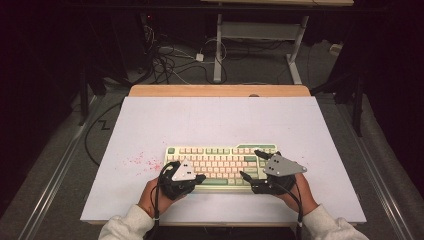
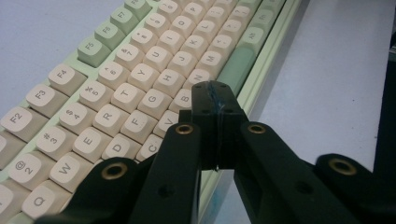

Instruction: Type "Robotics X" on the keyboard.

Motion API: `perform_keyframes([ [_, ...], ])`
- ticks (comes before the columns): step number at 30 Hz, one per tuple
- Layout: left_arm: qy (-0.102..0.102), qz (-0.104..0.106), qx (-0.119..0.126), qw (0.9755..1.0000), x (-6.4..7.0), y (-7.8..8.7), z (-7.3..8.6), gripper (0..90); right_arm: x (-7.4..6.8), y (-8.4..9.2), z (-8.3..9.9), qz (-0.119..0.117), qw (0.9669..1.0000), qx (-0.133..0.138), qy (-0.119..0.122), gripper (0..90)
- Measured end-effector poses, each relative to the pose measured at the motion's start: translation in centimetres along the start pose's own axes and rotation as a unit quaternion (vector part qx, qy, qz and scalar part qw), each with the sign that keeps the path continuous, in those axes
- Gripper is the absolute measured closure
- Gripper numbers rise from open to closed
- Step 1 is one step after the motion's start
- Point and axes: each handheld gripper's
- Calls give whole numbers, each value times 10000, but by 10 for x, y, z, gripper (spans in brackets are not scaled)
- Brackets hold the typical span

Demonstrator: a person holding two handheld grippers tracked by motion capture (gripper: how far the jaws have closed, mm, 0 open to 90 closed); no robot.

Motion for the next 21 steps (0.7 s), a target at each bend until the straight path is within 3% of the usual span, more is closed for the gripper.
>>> perform_keyframes([
  [12,-24,-51,-271,9996,-4,-10,3,873,0,0,0,-9,10000,-33,20,238],
  [15,66,-114,-345,9993,-7,-11,3,874,0,-1,0,-33,10000,-46,49,238],
  [21,59,-262,85,9996,-7,6,2,872,0,0,0,-46,10000,-27,31,238],
])
Point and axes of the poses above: each handheld gripper's, and its own axes: y roughly backward along the jaws, z roughly out of its underside, x roughly to its right, and after that the axes turned 7 degrees about -x, right-handed
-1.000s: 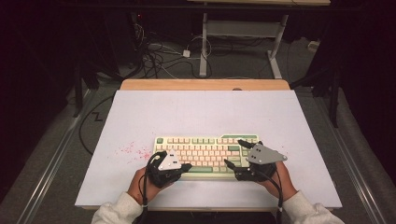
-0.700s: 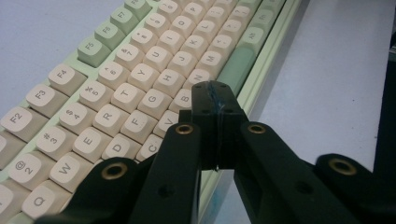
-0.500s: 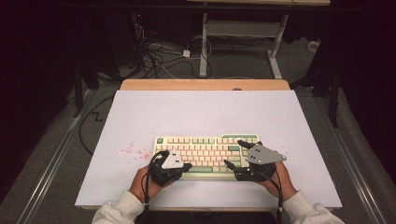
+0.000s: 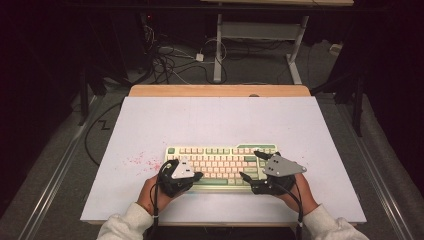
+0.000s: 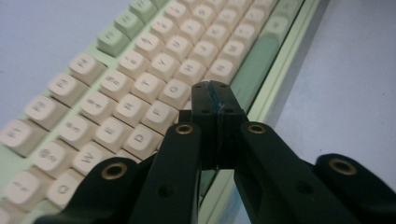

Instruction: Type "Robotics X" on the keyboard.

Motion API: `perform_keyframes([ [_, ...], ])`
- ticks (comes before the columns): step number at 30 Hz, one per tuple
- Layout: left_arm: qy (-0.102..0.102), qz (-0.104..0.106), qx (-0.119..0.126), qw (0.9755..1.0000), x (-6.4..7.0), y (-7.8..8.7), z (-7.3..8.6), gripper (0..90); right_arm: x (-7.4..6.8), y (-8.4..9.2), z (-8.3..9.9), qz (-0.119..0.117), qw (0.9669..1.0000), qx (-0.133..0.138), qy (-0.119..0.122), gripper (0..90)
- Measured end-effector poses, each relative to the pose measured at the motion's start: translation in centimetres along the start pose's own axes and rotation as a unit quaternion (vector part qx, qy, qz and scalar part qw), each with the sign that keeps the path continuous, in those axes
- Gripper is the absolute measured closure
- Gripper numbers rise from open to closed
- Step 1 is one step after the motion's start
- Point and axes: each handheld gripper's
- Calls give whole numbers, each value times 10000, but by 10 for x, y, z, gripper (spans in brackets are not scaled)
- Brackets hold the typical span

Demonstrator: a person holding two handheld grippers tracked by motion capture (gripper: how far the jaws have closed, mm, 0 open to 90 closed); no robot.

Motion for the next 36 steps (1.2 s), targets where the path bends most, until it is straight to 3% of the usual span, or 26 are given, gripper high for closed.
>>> perform_keyframes([
  [5,148,-138,258,9995,-7,16,2,872,1,1,0,37,10000,21,-3,238],
  [13,299,-316,296,9986,-18,27,13,833,1,1,-1,33,10000,37,-13,238],
  [30,265,-545,199,9980,-23,32,22,771,1,3,-1,32,10000,65,-16,238],
  [36,338,-608,237,9973,-25,35,25,746,2,3,-1,33,10000,66,-22,238],
])
Point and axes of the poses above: each handheld gripper's, and its own axes: y roughly backward along the jaws, z roughly out of its underside, x roughly to its right, and after that the axes turned 7 degrees about -x, right-handed
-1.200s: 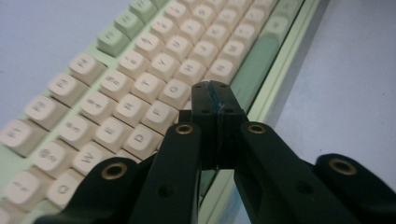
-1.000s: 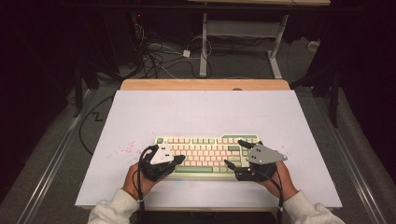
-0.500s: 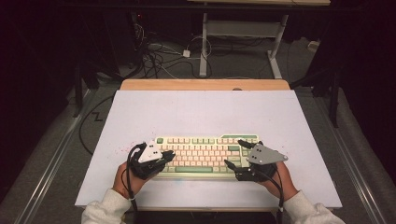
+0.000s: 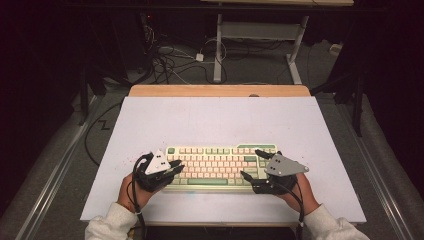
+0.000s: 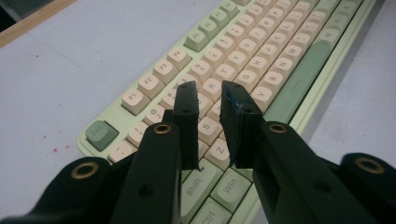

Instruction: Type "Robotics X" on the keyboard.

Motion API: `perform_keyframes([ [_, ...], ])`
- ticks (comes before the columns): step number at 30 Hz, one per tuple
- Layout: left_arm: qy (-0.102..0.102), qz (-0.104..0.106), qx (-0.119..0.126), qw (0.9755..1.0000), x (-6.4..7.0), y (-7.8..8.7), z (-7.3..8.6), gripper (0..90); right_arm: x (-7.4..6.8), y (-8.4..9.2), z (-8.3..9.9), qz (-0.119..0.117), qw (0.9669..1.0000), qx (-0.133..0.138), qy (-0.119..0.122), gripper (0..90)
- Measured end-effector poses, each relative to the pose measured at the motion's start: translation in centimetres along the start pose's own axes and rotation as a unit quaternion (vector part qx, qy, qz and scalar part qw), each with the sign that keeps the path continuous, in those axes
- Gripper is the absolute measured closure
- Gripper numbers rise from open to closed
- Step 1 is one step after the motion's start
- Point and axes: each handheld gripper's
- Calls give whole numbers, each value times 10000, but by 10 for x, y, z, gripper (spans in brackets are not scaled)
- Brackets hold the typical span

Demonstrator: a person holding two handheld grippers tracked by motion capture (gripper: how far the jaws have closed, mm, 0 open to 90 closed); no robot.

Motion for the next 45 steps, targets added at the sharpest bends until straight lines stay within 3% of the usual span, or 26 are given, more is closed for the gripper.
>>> perform_keyframes([
  [3,26,-60,-24,10000,-2,1,1,636,0,0,0,-9,10000,-1,-10,243],
  [5,21,-62,-21,10000,-3,2,2,615,1,1,0,-8,10000,-9,5,252],
  [8,48,-107,-29,9999,-4,4,4,473,2,2,0,-33,10000,-3,-36,313],
  [10,76,-132,0,9999,-5,5,5,426,3,3,1,-65,10000,15,-2,410],
  [12,89,-263,-22,9996,-5,7,7,310,4,4,0,-128,9999,1,29,491],
  [18,171,-358,65,9992,-6,11,13,240,8,7,-1,-279,9996,-106,4,813],
  [21,207,-444,107,9987,-7,13,16,202,10,7,-1,-322,9992,-232,16,900],
  [31,217,-569,102,9981,-6,19,29,179,13,7,3,-442,9964,-712,109,900],
  [36,295,-517,54,9982,-4,19,33,184,13,5,5,-515,9950,-854,110,900],
  [45,298,-504,21,9983,-2,15,34,187,12,-11,11,-645,9898,-1259,178,900],
])
Point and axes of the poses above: each handheld gripper's, and its own axes: y roughly backward along the jaws, z roughly out of its underside, x roughly to its right, and after that the axes turned 7 degrees about -x, right-handed
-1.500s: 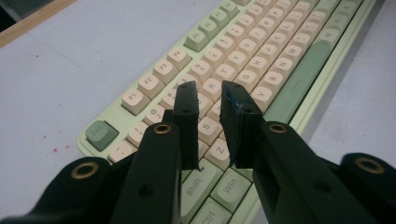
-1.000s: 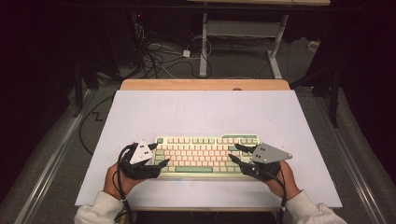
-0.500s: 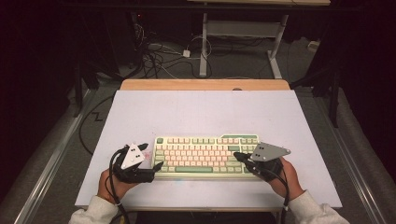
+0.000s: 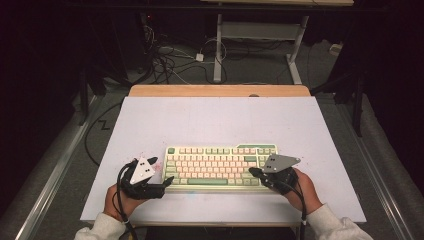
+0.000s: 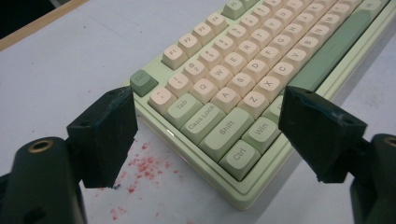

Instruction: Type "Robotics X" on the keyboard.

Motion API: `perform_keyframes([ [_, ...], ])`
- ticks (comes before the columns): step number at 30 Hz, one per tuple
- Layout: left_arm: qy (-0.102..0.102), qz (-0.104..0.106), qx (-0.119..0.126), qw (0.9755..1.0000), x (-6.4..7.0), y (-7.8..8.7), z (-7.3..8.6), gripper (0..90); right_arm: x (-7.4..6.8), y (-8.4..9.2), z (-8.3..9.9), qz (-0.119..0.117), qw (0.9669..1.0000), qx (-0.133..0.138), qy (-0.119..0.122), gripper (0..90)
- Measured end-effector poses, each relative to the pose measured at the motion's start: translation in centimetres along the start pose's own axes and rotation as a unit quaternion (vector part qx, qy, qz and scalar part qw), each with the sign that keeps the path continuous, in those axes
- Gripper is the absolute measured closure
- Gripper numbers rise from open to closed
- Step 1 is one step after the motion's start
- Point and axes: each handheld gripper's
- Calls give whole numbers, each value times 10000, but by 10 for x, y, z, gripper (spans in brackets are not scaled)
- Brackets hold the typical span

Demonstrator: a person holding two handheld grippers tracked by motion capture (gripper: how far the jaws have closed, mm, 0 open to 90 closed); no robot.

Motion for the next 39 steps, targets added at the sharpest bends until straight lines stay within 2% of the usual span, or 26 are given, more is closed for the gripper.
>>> perform_keyframes([
  [5,-17,21,-29,10000,1,-3,0,185,1,-7,1,-5,9999,-136,61,900],
  [6,-19,18,-21,10000,2,-3,0,184,1,-8,2,7,9999,-148,-8,900],
  [15,-28,11,-46,10000,2,-4,-1,188,4,-11,4,2,9996,-269,5,900],
  [16,-32,9,-52,10000,2,-4,-1,188,3,-11,4,15,9996,-275,-51,900],
  [26,-52,25,-68,10000,3,-4,-1,188,3,-14,6,-7,9995,-326,9,900],
  [39,53,51,-24,10000,1,-3,-3,206,3,-18,7,-47,9993,-374,-36,900],
])
Point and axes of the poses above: each handheld gripper's, and its own axes: y roughly backward along the jaws, z roughly out of its underside, x roughly to its right, and after that the axes turned 7 degrees about -x, right-handed
